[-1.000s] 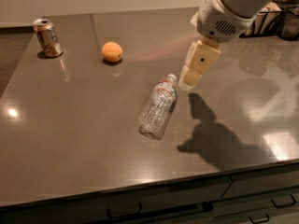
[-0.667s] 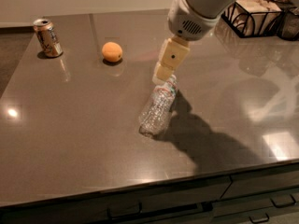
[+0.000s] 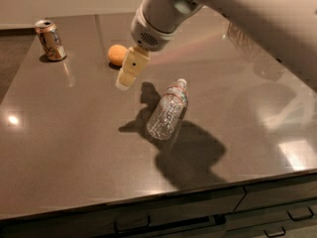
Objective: Pick orange can
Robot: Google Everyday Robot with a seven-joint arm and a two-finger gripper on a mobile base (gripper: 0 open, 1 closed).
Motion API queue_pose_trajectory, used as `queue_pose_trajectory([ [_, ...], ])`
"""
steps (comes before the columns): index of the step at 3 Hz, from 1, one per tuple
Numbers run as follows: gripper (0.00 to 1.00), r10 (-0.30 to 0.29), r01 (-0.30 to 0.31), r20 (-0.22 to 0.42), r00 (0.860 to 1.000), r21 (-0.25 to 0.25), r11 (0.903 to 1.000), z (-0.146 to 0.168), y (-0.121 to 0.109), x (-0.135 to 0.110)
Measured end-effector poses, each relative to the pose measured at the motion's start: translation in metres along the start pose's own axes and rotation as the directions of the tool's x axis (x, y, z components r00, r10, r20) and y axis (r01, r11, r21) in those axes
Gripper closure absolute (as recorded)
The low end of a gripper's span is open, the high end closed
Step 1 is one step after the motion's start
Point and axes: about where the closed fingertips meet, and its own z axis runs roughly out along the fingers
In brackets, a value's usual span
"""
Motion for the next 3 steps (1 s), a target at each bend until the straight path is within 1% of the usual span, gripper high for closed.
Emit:
queue_pose_trajectory([
  [1, 0.0, 0.041, -0.04, 0.055, 0.998, -0.02, 0.999, 0.034, -0.001, -0.035],
  [2, 0.0, 0.081, -0.078, 0.107, 0.991, -0.033, 0.9964, 0.063, -0.003, -0.07],
  [3, 0.0, 0.124, -0.128, 0.166, 0.978, 0.013, 0.9917, 0.097, -0.016, -0.105],
])
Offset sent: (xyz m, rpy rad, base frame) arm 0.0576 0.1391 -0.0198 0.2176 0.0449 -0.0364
